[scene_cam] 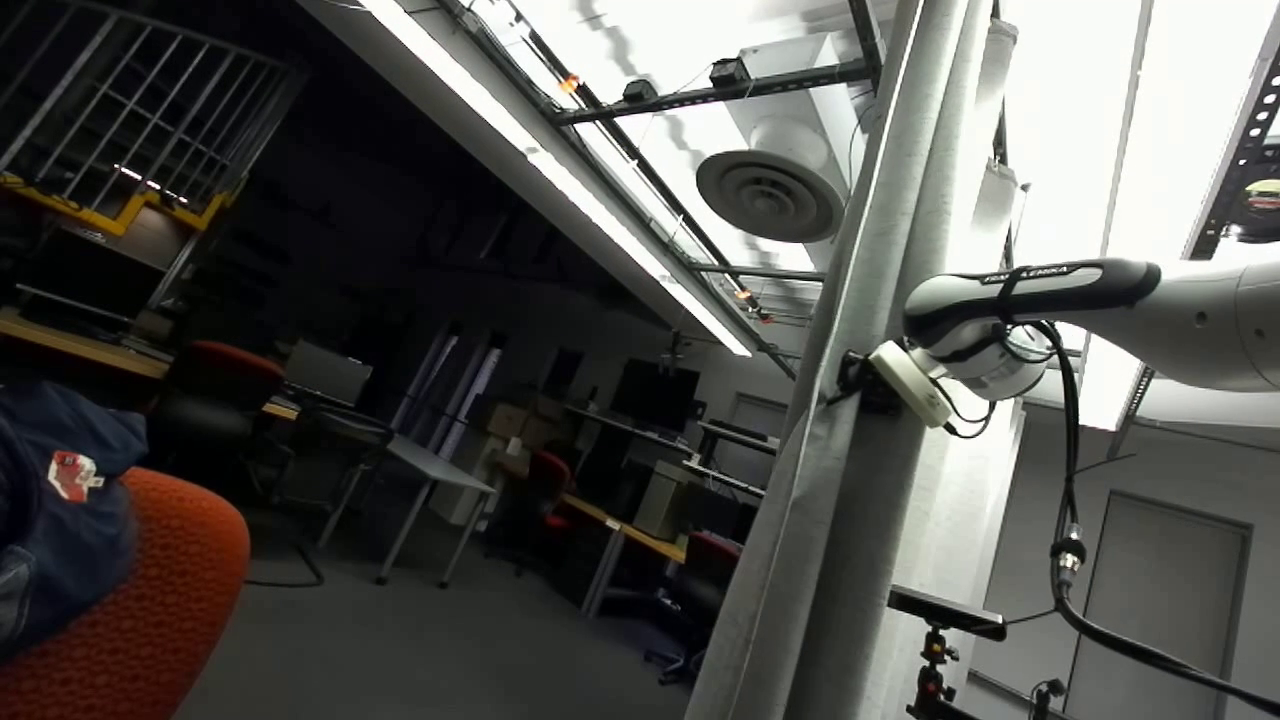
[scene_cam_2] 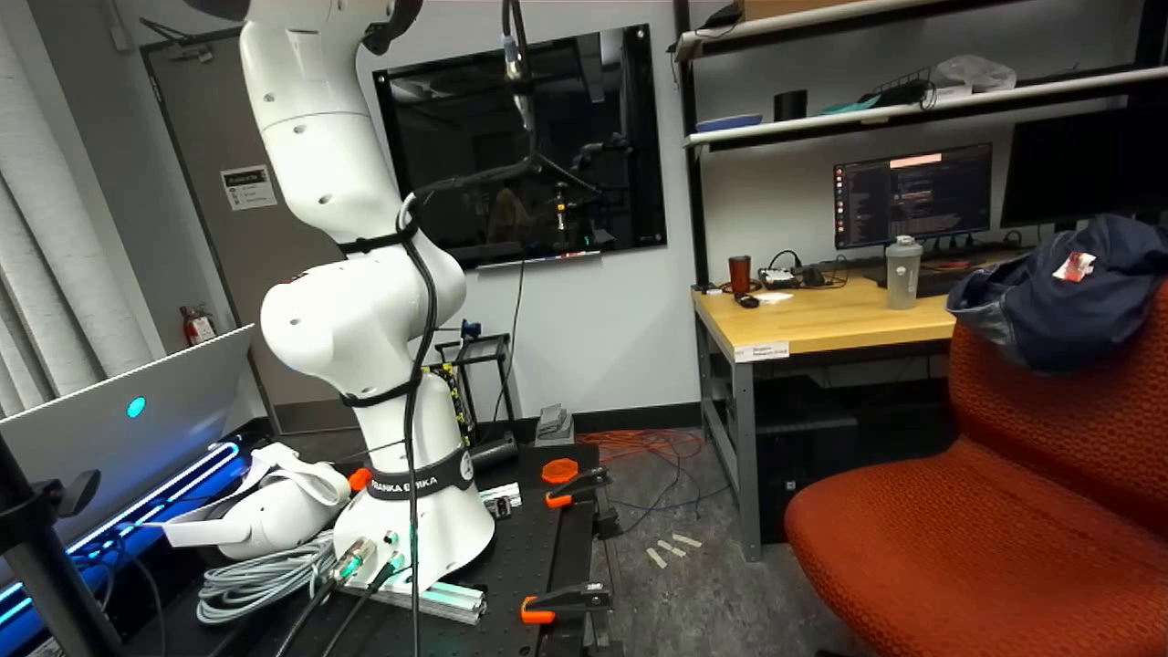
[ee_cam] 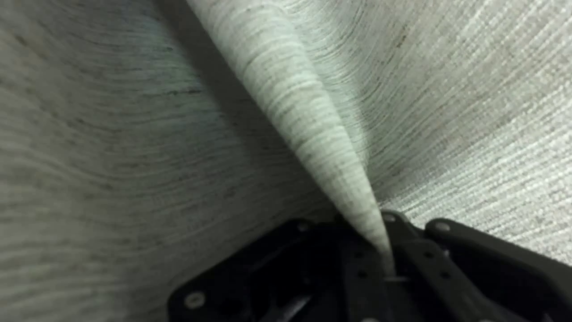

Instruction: Slide the curtain to the right

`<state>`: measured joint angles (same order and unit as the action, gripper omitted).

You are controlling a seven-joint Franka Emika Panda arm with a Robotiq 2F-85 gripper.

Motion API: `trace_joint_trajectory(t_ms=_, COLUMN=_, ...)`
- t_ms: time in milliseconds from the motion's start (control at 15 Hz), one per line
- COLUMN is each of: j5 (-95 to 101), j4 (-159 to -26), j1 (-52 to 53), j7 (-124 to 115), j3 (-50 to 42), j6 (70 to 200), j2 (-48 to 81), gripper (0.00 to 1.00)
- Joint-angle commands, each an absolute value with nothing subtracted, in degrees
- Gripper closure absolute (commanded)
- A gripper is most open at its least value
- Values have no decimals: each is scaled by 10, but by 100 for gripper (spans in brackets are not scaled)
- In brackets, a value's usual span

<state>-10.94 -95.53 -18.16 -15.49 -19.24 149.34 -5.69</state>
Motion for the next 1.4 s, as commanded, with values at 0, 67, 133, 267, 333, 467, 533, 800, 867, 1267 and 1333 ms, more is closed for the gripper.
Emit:
trace_joint_trajectory(t_ms=0, j5=-69, j4=-1009, j1=-153, j7=-130, j3=-150, j6=1500, j2=-92, gripper=100)
trace_joint_trajectory(t_ms=67, j5=-58, j4=-1022, j1=-143, j7=-127, j3=-135, j6=1497, j2=-102, gripper=100)
trace_joint_trajectory(t_ms=133, j5=-46, j4=-1034, j1=-135, j7=-127, j3=-121, j6=1499, j2=-108, gripper=100)
trace_joint_trajectory(t_ms=267, j5=-29, j4=-1055, j1=-120, j7=-126, j3=-96, j6=1497, j2=-121, gripper=100)
trace_joint_trajectory(t_ms=333, j5=-22, j4=-1064, j1=-114, j7=-127, j3=-86, j6=1494, j2=-127, gripper=100)
trace_joint_trajectory(t_ms=467, j5=-14, j4=-1082, j1=-103, j7=-129, j3=-67, j6=1479, j2=-139, gripper=100)
trace_joint_trajectory(t_ms=533, j5=-11, j4=-1093, j1=-99, j7=-131, j3=-59, j6=1476, j2=-147, gripper=100)
trace_joint_trajectory(t_ms=800, j5=-6, j4=-1122, j1=-91, j7=-132, j3=-40, j6=1464, j2=-173, gripper=77)
trace_joint_trajectory(t_ms=867, j5=-6, j4=-1131, j1=-90, j7=-131, j3=-37, j6=1458, j2=-183, gripper=71)
trace_joint_trajectory(t_ms=1267, j5=47, j4=-1214, j1=-98, j7=-122, j3=-19, j6=1410, j2=-247, gripper=27)
trace_joint_trajectory(t_ms=1333, j5=59, j4=-1227, j1=-98, j7=-120, j3=-15, j6=1391, j2=-261, gripper=20)
